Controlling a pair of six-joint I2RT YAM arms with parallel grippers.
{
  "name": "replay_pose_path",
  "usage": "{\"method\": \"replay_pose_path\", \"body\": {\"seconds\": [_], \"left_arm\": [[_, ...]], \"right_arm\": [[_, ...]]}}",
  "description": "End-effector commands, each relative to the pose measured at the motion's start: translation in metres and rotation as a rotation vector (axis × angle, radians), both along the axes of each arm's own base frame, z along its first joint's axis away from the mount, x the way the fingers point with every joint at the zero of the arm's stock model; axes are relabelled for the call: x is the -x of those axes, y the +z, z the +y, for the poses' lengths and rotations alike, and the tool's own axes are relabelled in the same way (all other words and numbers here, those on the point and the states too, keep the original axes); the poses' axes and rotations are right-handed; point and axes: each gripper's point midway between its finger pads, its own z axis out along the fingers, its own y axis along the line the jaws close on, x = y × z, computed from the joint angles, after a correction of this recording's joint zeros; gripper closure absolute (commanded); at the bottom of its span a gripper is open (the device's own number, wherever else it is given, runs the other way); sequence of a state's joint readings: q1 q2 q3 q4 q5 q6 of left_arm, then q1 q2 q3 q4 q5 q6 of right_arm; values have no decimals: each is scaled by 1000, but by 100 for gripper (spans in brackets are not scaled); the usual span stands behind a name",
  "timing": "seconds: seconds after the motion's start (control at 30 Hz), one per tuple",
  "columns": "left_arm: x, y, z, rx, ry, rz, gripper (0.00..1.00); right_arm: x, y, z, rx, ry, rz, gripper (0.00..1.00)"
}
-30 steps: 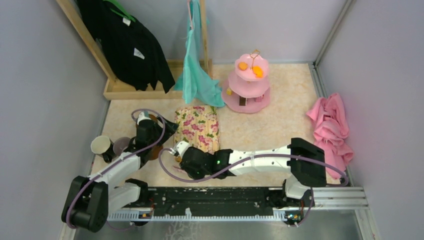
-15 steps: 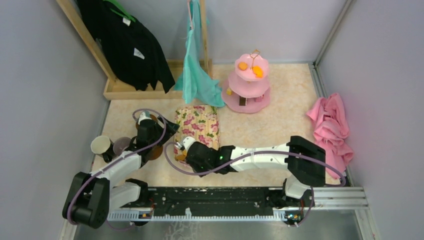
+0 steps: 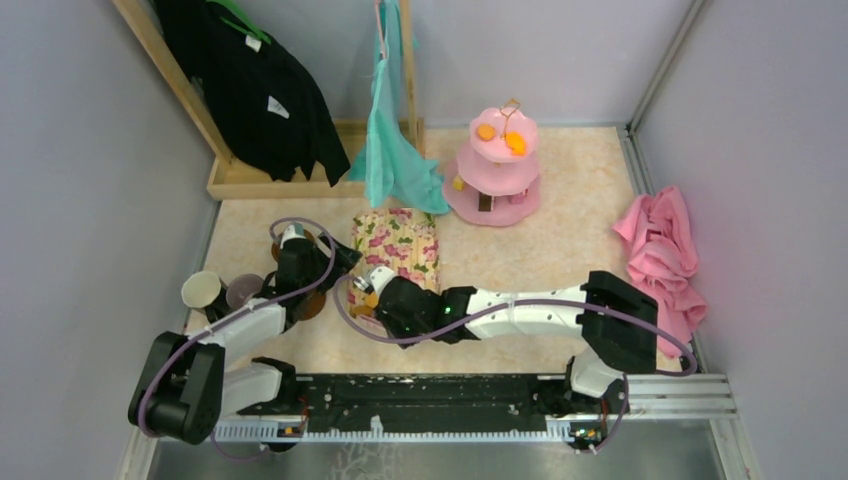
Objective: Serve the afternoon tea
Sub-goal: Adjust the dessert on the tray.
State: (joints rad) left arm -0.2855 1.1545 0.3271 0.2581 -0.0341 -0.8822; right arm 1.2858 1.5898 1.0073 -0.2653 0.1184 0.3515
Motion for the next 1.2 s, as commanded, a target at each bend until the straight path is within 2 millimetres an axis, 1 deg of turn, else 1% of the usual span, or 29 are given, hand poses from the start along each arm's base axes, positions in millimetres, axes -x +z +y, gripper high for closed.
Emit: {"method": "replay_pose_path", "body": {"seconds": [0.0, 0.27, 0.5, 0.8, 1.03, 1.17], "left_arm": [[-10, 13, -5, 22, -11, -41, 15], [-11, 13, -7, 29, -21, -40, 15], [-12, 12, -9, 34, -28, -37, 15], [-11, 9, -10, 39, -31, -28, 15], [-10, 7, -11, 44, -36, -24, 15], [-9, 6, -11, 43, -35, -23, 15]], "right_arm": [[-9, 32, 11, -102, -7, -45, 81], [-18, 28, 7, -98, -29, -47, 81], [-27, 29, 6, -106, -46, -48, 81], [-37, 15, -1, -77, -77, -32, 81], [-53, 1, -8, -65, -119, -12, 81], [-65, -3, -14, -63, -149, -12, 81]]}}
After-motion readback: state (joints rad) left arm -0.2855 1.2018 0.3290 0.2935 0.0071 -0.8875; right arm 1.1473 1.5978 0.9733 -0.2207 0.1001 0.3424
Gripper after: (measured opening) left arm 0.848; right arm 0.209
